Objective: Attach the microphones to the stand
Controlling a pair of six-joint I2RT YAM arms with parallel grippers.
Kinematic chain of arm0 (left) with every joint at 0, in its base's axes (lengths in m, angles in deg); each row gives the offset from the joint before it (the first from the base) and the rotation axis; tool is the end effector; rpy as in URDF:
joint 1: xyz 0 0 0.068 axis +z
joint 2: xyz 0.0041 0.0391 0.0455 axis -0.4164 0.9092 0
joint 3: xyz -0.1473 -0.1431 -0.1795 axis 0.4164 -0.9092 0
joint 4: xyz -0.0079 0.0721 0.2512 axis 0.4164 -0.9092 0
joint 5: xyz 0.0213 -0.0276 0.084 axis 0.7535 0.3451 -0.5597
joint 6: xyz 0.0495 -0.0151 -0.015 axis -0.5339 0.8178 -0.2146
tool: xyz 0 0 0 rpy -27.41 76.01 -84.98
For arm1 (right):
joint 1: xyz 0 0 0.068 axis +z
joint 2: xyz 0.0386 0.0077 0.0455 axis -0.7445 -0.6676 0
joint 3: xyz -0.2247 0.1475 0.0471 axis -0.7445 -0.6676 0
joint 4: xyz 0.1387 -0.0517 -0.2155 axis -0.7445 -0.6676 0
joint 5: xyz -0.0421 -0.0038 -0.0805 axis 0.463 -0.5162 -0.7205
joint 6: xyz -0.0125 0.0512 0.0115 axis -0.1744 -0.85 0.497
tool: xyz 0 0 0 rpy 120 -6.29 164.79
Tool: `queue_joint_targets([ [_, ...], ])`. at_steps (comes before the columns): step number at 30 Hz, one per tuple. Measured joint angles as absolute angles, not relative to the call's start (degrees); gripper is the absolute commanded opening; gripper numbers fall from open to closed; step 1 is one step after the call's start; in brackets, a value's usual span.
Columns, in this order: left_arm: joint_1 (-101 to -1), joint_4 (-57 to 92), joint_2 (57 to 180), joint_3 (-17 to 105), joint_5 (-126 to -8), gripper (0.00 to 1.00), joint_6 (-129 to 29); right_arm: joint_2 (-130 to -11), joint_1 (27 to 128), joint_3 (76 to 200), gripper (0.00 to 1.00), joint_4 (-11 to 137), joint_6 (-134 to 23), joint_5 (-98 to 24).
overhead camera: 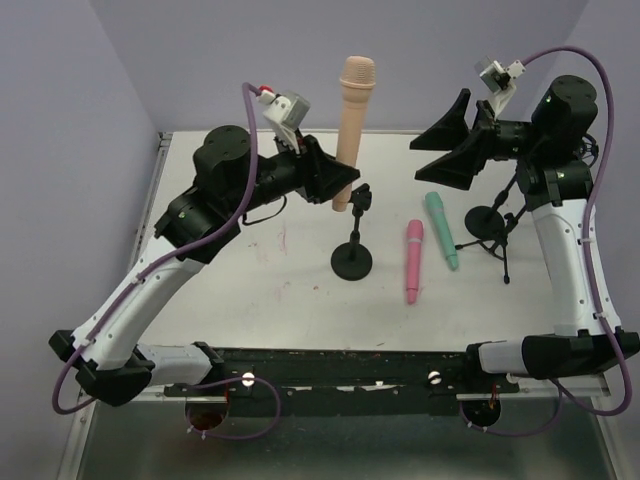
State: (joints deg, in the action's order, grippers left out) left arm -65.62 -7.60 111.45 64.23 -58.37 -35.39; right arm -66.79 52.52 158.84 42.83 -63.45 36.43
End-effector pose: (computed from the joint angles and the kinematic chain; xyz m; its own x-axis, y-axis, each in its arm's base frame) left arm 0.1681 -0.1597 0.5153 -0.3592 -0.2481 -0.8997 0.7645 0.4746 -0.4361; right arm 0.2479 0.0543 0.5078 -0.2711 0.0201 -0.9623 -0.9587 0.0840 0.2718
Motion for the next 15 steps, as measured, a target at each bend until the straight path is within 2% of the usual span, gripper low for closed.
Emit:
queue_joint_targets([
  [7,-71.3,-4.0,119.0,65.8,-57.9,0.00,-32.1,-67.5,52.6,158.7,1.00,63.9,-84.8,37.7],
  [15,-75.1,-0.2,123.2,67.3,-58.0,0.00,-29.7,-66.9,52.7,152.7,1.00,80.4,-99.7,37.9],
])
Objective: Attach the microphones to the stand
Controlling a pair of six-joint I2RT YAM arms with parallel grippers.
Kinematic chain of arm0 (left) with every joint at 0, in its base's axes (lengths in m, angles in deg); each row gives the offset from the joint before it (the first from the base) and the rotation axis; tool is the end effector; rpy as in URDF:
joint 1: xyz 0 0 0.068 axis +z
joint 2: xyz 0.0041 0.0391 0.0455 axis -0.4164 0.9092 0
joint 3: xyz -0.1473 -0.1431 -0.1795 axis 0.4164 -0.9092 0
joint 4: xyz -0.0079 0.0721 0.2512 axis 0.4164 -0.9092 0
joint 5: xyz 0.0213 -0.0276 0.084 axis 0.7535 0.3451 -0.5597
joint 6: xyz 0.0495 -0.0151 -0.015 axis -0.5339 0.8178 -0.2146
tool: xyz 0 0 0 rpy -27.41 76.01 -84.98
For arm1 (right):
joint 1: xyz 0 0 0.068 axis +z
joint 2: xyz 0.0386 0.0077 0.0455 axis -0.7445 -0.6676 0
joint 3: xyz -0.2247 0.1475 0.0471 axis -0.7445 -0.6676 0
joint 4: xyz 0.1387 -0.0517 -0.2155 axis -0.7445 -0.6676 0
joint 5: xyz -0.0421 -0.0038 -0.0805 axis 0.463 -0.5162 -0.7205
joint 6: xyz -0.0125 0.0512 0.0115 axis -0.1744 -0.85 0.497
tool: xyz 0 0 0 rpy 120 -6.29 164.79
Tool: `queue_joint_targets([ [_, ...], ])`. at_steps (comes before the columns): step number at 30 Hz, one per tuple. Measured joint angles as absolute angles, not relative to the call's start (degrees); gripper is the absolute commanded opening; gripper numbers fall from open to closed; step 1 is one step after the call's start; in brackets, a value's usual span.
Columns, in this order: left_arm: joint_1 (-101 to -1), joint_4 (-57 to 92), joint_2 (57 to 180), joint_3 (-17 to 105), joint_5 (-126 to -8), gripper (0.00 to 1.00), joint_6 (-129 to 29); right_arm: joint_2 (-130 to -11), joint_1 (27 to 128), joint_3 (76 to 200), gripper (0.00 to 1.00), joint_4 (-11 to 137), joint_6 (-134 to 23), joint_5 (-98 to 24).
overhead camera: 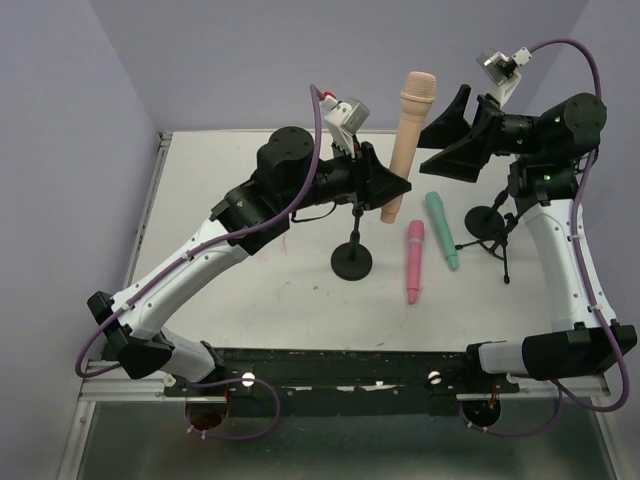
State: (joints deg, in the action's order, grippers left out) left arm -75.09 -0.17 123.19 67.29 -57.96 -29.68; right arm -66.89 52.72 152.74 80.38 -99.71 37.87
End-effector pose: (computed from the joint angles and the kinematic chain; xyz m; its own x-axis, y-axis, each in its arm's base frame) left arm 0.1857 -0.2416 0.4954 -0.4892 -0.2010 -0.8487 0.7838 0.3254 -0.5289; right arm 0.2504 0.0555 0.5257 -0.3545 0.0785 -0.9318 -0.9342 0.0120 0.3565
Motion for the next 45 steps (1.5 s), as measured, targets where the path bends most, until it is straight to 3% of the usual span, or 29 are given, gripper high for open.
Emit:
queue_joint_targets([
  [5,-77.1,1.3,125.1,68.4,-58.0,0.00,-28.9,-66.9,53.0,150.9,0.99,83.8,-103.7,37.8],
  [18,-78.7,5.3,127.1,68.4,-59.0,0.00,-27.1,-66.4,53.4,145.1,0.82,96.4,-116.3,37.2],
  [30,-79.4,7.3,128.8,68.4,-59.9,0.02,-26.0,-66.0,53.8,142.1,0.35,101.7,-121.8,36.0],
  [32,-79.4,7.3,128.8,68.5,-59.9,0.24,-25.9,-66.0,53.8,142.0,0.29,101.9,-121.8,36.0],
  [36,-79.5,7.3,128.8,68.4,-59.9,0.80,-25.9,-66.0,53.8,142.1,0.24,101.3,-120.4,36.0],
  [38,-79.5,7.9,127.7,66.7,-59.9,0.97,-26.1,-66.0,53.9,142.6,0.24,99.2,-118.1,36.1],
  [45,-79.3,7.7,115.5,54.1,-60.0,0.99,-26.2,-66.0,54.0,143.8,0.23,94.2,-111.9,36.7],
])
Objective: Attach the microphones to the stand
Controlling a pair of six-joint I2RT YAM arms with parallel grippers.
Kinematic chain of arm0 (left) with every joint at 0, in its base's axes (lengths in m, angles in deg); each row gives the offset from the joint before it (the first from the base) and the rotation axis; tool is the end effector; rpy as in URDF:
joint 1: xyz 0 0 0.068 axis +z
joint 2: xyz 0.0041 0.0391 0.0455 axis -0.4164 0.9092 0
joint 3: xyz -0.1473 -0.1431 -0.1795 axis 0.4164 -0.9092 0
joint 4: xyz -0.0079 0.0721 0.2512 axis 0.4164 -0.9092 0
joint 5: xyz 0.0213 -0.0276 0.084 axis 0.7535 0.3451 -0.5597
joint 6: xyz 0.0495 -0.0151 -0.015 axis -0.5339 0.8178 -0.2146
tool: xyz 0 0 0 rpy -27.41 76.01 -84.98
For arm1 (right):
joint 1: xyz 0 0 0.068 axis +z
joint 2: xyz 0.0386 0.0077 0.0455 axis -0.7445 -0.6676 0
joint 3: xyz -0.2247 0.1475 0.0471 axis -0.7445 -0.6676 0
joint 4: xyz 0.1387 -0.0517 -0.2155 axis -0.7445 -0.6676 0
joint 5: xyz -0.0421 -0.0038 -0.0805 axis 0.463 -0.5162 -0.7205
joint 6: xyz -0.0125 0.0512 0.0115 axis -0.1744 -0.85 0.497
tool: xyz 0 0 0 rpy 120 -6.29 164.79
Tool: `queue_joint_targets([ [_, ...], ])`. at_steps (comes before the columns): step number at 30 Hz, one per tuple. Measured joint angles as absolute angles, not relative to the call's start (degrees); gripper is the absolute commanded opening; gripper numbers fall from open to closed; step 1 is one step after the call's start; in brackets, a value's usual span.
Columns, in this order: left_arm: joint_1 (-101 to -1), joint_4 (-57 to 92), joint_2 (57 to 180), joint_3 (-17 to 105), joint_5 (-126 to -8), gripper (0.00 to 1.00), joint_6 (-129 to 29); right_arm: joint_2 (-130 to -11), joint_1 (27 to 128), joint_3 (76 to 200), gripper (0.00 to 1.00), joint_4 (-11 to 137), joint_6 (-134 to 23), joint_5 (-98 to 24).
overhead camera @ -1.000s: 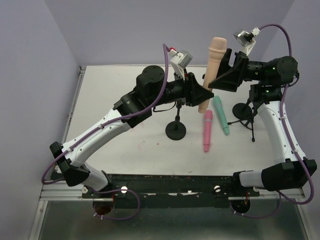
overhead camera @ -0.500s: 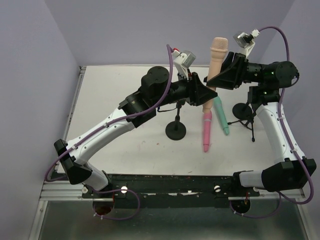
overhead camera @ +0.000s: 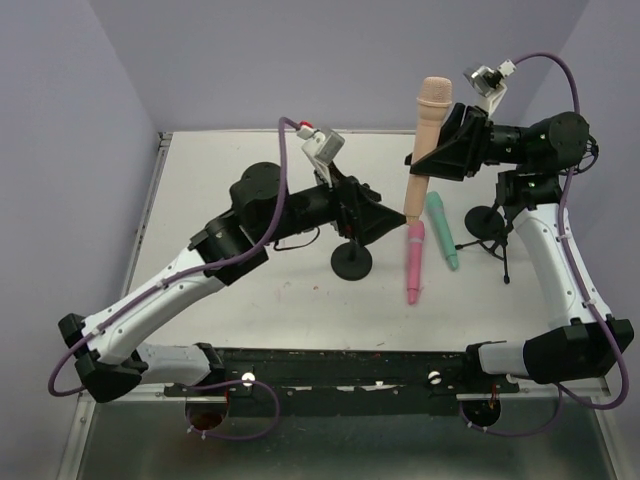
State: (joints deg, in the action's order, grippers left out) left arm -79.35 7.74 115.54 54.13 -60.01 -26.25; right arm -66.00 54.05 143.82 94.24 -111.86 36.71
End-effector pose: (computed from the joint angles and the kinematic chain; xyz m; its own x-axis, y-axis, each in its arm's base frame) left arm 0.1548 -0.2350 0.4700 -0.5235 -0.2272 -0.8212 0.7785 0.2639 -0.5694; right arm 0.2551 0.0618 0.4994 -0.4574 0.0937 -0.8843 -0.8889 -0.0203 0.4576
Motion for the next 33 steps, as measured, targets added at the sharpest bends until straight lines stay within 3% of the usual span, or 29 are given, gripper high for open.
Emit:
queue_joint_targets([
  [7,-72.4,6.4,111.1,60.4,-57.9,0.99,-25.7,-65.5,54.0,143.7,0.23,87.3,-103.9,38.0],
  [18,-70.5,0.0,130.6,85.4,-50.9,0.88,-26.7,-63.7,54.0,143.6,0.24,83.4,-99.2,39.7],
  [24,-71.3,-4.1,137.2,88.7,-49.5,0.77,-27.6,-63.6,54.1,143.6,0.24,83.2,-98.9,40.2],
  [33,-72.4,-2.4,138.2,89.5,-49.0,0.75,-27.9,-63.5,54.2,142.0,0.24,83.4,-99.4,40.6],
])
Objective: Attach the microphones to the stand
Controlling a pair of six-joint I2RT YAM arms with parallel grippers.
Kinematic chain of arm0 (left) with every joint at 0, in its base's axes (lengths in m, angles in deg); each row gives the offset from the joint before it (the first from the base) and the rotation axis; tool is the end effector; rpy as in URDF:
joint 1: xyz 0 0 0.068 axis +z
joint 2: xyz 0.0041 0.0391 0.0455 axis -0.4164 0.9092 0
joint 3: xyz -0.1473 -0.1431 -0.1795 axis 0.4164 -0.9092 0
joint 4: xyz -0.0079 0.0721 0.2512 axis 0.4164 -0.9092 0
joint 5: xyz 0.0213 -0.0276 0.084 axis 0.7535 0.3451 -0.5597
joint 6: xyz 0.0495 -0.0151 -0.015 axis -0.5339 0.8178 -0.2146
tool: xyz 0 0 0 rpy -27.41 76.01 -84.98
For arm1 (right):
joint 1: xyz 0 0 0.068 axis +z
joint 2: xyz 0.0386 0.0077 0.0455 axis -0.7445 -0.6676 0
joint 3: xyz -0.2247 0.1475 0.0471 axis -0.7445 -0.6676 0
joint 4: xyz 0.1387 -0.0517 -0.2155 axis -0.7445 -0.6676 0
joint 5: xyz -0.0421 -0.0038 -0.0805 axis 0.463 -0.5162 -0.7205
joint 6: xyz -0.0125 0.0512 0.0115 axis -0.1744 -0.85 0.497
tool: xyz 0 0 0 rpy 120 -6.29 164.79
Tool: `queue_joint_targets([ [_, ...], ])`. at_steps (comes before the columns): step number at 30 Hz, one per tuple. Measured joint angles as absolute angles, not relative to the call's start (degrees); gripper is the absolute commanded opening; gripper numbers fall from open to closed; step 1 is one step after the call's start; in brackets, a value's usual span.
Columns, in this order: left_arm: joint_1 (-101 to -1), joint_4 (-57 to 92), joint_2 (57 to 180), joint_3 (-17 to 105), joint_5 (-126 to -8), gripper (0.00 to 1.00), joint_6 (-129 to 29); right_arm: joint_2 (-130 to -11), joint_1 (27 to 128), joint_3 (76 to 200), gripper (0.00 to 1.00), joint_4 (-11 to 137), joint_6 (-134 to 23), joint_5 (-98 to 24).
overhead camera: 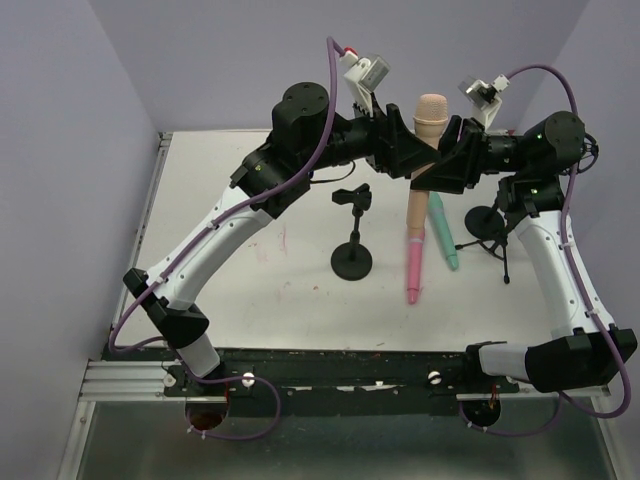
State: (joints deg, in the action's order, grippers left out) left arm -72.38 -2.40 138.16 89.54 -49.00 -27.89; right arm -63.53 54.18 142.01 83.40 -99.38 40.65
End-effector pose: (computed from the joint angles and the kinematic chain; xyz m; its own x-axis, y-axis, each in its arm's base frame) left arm 0.2261 -0.2723 0.5344 -0.4838 -0.2089 -0.8499 0.8301 0.1982 -0.5212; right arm 0.2481 0.0620 0.4860 -0.4203 0.0247 -0.9070 -0.9070 -0.0391 0.4193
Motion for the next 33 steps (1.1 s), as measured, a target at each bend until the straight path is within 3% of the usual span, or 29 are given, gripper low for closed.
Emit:
queue_joint_targets([
  [8,-72.7,0.1,138.6,89.5,-48.8,0.71,-27.6,-63.5,54.4,141.8,0.24,84.7,-100.5,40.7],
  [12,-72.7,1.7,139.2,89.5,-48.9,0.64,-27.0,-63.5,54.5,141.5,0.24,85.9,-101.7,40.7],
  [15,-72.9,2.5,139.7,89.5,-48.9,0.54,-26.4,-63.5,54.6,141.5,0.24,86.8,-102.4,40.7],
  [18,-73.1,3.0,140.0,89.5,-48.8,0.31,-26.1,-63.5,54.6,141.4,0.26,87.3,-102.8,40.7],
  [20,-73.1,3.3,140.0,89.4,-48.7,0.18,-25.8,-63.6,54.5,141.4,0.38,87.6,-103.0,40.7],
  [22,-73.1,4.0,139.9,88.9,-48.6,0.10,-25.7,-63.6,54.5,141.3,0.59,87.8,-103.1,40.7],
  [23,-73.1,4.5,139.7,88.4,-48.6,0.07,-25.7,-63.6,54.5,141.2,0.77,87.9,-103.1,40.7],
  [25,-73.1,4.8,139.1,87.1,-48.6,0.03,-25.9,-63.6,54.6,141.0,0.95,88.0,-103.0,40.7],
  [26,-73.1,4.6,138.7,86.4,-48.6,0.03,-25.9,-63.6,54.6,140.9,1.00,88.1,-103.3,40.7],
  [33,-72.7,0.9,130.9,80.8,-51.1,0.00,-29.5,-64.2,54.6,139.3,1.00,95.9,-104.9,40.9],
])
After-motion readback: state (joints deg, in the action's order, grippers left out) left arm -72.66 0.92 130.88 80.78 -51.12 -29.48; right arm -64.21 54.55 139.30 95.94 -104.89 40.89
